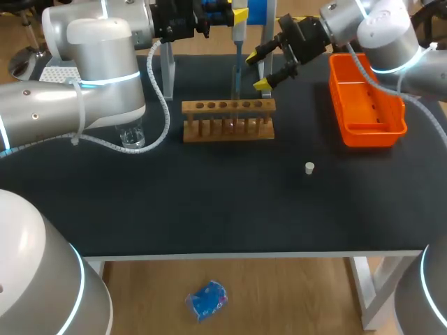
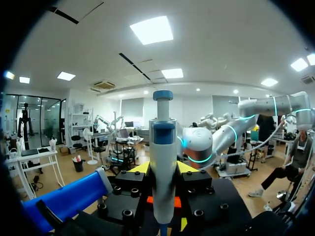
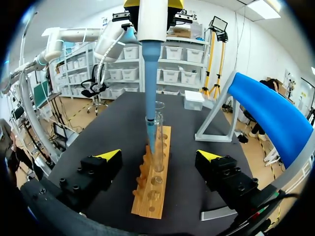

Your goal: Invert the test tube, pick up the pipette, mount the tip to pipette, aspirate from beaker and dispense into the tube, eject the tip, return the pipette, and cap with the stopper.

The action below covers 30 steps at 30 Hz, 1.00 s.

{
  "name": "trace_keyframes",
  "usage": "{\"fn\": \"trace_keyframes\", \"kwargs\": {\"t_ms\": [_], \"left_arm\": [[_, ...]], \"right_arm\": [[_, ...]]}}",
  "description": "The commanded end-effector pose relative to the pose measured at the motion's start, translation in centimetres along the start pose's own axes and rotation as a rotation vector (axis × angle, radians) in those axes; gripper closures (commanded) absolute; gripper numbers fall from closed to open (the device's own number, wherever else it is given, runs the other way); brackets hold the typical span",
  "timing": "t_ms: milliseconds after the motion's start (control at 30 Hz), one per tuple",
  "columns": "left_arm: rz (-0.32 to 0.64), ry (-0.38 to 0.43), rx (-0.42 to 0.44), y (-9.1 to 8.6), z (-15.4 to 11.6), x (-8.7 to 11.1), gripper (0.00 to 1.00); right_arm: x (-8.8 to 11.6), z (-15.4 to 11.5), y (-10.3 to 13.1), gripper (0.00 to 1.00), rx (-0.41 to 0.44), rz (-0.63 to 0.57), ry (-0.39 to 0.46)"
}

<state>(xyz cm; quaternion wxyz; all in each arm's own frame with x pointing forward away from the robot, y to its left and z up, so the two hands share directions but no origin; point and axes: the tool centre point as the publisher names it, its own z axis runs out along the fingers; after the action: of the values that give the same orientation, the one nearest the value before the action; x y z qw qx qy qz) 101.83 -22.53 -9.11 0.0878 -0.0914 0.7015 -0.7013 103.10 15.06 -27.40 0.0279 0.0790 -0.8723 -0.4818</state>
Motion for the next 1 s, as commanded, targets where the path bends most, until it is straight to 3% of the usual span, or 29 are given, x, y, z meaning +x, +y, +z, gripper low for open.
{"fn": "trace_keyframes", "kwargs": {"t_ms": [33,1000], "left_arm": [[-0.001,-0.002,-0.002,-0.3,-0.1,0.0,1.0],[0.034,-0.004,-0.017,-4.3,-0.1,0.3,1.0]], "right_arm": [[-0.2,0.0,0.0,0.0,0.001,0.0,0.005],[-0.2,0.0,0.0,0.0,0.001,0.0,0.005]]}}
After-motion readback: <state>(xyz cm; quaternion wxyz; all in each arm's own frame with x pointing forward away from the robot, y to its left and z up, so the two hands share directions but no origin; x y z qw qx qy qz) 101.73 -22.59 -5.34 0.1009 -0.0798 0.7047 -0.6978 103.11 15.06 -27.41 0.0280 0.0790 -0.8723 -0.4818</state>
